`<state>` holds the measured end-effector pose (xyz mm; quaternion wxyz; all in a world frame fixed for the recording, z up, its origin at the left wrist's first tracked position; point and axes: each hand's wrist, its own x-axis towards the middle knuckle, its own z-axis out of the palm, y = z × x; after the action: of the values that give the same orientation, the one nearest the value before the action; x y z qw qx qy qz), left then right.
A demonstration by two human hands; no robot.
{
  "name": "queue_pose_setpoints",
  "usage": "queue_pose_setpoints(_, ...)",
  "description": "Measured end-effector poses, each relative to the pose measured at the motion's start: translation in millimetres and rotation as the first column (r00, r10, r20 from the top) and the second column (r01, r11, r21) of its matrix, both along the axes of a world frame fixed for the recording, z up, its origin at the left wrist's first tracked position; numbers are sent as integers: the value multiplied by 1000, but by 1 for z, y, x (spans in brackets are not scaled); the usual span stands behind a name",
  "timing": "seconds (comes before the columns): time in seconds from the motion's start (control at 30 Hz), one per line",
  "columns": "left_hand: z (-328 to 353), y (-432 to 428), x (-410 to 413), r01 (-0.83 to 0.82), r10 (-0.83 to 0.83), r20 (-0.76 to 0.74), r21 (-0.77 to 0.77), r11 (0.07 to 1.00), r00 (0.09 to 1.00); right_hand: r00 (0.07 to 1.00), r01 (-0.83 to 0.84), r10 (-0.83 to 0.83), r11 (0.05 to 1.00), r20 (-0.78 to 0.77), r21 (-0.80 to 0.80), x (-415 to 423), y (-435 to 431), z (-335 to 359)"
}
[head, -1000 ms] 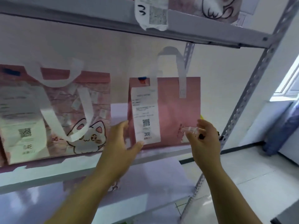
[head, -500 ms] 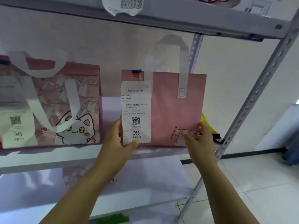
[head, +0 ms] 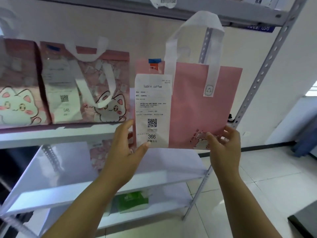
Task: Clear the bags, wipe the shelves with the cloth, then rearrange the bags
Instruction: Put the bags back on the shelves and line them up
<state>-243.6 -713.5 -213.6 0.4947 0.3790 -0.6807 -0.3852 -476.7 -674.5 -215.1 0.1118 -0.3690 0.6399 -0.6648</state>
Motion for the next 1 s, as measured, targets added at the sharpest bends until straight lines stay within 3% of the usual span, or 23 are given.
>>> queue_pose_setpoints(0.23, -33, 82, 71, -46, 45, 42, 19, 999, 998, 1000, -7, 7, 997, 3, 74, 69, 79, -32)
queue_pose_setpoints(0.5, -101, 143, 159, -177, 179, 16, 238, 955, 984, 991, -136, 135, 958, 21, 251, 158, 116, -93)
queue_pose_setpoints(0.73, -144, 167, 232, -326, 341, 20, 350, 878, 940, 940, -337, 334, 867, 72, 367, 233, 108, -143)
queue_pose_setpoints(1.0, -191, 150, 293, -476, 464, 144, 440, 761, 874, 863, -486, 478, 697, 164, 528, 297, 65, -190)
